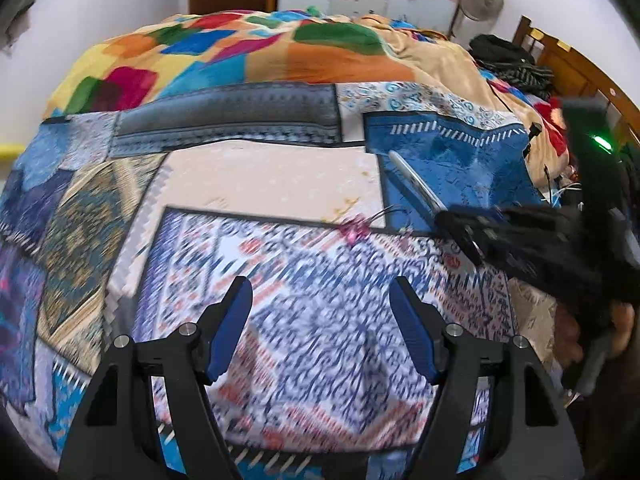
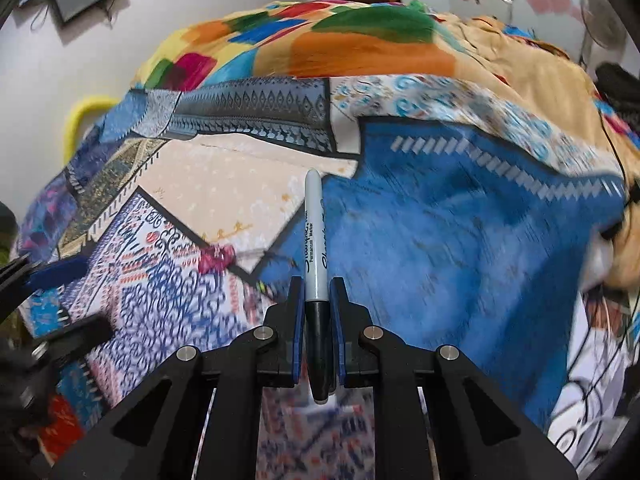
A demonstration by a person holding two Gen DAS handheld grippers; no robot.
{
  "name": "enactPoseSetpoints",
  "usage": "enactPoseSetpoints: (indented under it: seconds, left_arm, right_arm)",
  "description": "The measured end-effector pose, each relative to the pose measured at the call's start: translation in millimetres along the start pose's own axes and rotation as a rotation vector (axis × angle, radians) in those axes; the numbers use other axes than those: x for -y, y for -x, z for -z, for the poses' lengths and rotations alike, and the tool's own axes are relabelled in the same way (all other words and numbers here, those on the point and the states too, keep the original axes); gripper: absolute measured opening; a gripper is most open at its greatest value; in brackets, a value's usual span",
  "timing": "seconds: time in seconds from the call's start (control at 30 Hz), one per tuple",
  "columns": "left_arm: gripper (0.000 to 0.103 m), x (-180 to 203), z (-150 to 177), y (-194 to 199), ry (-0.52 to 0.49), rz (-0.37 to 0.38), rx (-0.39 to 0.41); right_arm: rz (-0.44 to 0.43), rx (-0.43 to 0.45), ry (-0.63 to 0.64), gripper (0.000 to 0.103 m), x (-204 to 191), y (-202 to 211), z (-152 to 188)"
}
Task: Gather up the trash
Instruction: 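Grasp the black marker with the right tool while the left tool grasps the pink toy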
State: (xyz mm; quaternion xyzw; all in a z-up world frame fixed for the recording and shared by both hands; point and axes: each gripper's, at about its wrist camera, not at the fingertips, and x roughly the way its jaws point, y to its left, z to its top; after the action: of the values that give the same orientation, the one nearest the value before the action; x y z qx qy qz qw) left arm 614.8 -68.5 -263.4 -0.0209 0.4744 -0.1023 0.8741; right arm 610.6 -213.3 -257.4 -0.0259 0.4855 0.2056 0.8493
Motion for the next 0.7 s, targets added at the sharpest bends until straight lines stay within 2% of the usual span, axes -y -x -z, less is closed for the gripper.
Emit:
enactPoseSetpoints:
  seconds: [0.2, 0.3, 0.43, 0.67, 0.7]
  left_arm:
    - [0.056, 5.3, -18.6, -34.9, 0.007, -0.007, -0.022]
    - [0.056, 8.9, -23.4, -45.8, 0.007, -0.007, -0.022]
    - [0.055, 16.0, -26.2, -55.6, -0.012, -0.026, -0.023]
    - [0.04, 27.2, -28.1, -66.2, -0.032, -0.06, -0.013]
    - [0.033, 28.9, -28.3, -66.5, -0.036, -0.068, -0.012]
  right_arm:
    - [-0.011, 0.022, -0.067, 0.011, 11.3, 13.8, 21.0]
    - [0.004, 0.034, -0.073, 0.011, 11.2, 10.6, 19.8]
    - [-0.019, 0.036, -0.091, 0.011, 11.9, 8.4, 19.0]
    - [-0.02, 0.058, -0.093, 0.012, 5.6, 12.6, 23.0]
    - [-0.018, 0.056, -0.089, 0.012, 3.7, 12.6, 24.3]
